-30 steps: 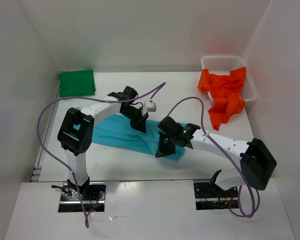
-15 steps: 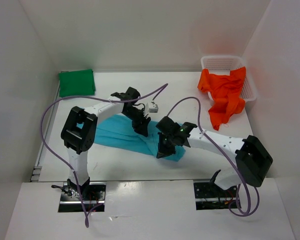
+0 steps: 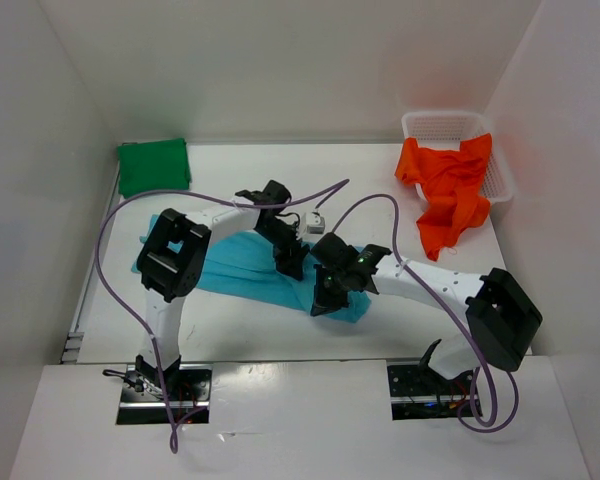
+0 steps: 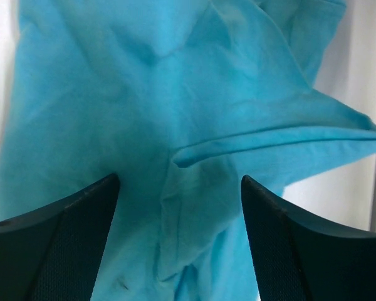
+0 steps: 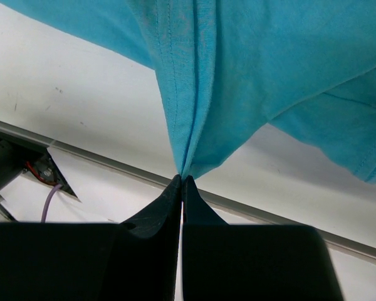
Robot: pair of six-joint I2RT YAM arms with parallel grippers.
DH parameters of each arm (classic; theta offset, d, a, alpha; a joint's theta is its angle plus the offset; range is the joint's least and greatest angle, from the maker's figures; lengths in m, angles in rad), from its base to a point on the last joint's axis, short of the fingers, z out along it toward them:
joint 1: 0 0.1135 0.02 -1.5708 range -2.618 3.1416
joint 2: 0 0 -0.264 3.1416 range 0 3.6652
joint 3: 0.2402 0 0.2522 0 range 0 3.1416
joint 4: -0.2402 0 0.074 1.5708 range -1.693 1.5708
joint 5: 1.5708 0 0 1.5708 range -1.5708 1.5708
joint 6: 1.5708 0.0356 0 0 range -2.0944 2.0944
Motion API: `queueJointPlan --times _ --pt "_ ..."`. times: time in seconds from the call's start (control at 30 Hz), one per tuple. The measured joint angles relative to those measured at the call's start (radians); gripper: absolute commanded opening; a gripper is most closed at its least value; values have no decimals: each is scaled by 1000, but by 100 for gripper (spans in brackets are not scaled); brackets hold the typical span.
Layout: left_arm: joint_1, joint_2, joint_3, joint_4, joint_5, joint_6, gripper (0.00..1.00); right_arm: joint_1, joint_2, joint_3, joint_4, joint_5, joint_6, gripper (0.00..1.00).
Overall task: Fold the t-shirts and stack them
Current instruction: Fold the other side of the tshirt into a rectangle
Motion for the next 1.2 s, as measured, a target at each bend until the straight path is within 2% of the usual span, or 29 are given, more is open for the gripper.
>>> queueJointPlan --times 0.3,0.53,0.6,0.63,0.73,0.87,0.93,0.97,1.0,1.03,1.2 --pt "3 6 -4 111 -2 -32 88 0 0 -2 11 -5 3 0" --pt "5 64 54 70 16 5 88 0 0 -2 11 -6 3 0" --pt "5 65 55 59 16 23 84 0 0 -2 11 -7 3 0" --pt "4 65 55 54 16 29 69 0 0 -2 11 -8 3 0" --pt "4 72 55 34 19 46 48 0 0 -2 14 -8 3 0" --pt "6 77 55 5 43 51 43 0 0 -3 14 -8 3 0" --pt "11 77 55 -9 58 50 44 0 0 -3 14 -8 3 0" --pt "13 77 55 -13 64 49 49 0 0 -4 14 -8 3 0" --pt "16 77 55 -18 69 47 68 0 0 -5 14 -8 3 0" --pt "19 77 55 -22 74 46 73 0 0 -6 14 -8 3 0" --pt "37 68 55 -42 96 42 78 0 0 -6 14 -8 3 0"
